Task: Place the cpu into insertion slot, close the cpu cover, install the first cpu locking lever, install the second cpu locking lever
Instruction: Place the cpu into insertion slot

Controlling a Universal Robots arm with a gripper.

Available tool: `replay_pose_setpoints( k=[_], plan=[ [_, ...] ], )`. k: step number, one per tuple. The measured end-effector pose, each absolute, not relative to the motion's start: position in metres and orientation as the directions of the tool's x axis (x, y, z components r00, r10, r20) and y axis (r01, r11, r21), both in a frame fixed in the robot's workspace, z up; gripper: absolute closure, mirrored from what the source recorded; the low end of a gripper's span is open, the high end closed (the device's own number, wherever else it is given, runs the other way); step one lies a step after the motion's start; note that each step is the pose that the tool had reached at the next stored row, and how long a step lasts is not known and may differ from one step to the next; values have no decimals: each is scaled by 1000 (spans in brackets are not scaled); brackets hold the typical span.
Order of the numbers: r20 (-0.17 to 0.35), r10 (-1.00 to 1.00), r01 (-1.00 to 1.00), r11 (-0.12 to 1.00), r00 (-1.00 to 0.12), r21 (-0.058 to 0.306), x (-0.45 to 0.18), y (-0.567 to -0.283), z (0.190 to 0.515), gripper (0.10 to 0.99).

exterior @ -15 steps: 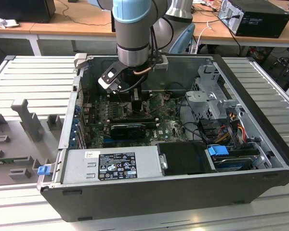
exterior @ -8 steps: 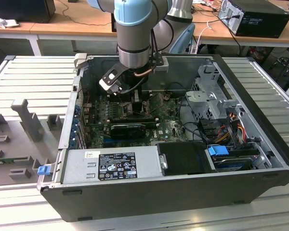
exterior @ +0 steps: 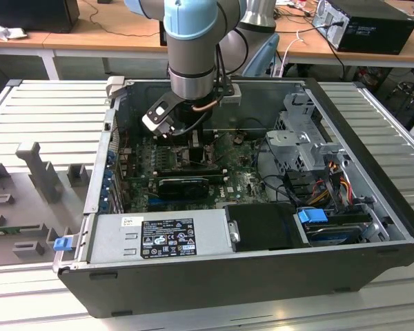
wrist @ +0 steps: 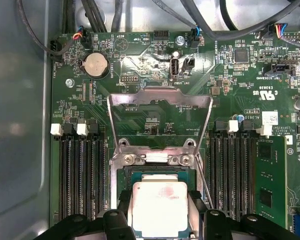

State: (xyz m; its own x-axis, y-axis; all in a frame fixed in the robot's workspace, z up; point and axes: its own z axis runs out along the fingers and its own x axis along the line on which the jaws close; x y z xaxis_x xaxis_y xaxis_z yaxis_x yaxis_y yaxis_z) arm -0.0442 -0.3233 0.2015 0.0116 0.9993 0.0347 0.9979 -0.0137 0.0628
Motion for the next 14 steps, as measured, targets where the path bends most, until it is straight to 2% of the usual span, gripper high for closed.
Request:
replay_pose_setpoints(
  k=[2,3,14],
  plan=[
    [35,999,998,-14,12,63,-44,-323,201,541],
    [35,999,998,-14,11,63,-44,-323,201,478],
    [31,999,998,-13,11,63,-43,-319,202,478]
  ],
)
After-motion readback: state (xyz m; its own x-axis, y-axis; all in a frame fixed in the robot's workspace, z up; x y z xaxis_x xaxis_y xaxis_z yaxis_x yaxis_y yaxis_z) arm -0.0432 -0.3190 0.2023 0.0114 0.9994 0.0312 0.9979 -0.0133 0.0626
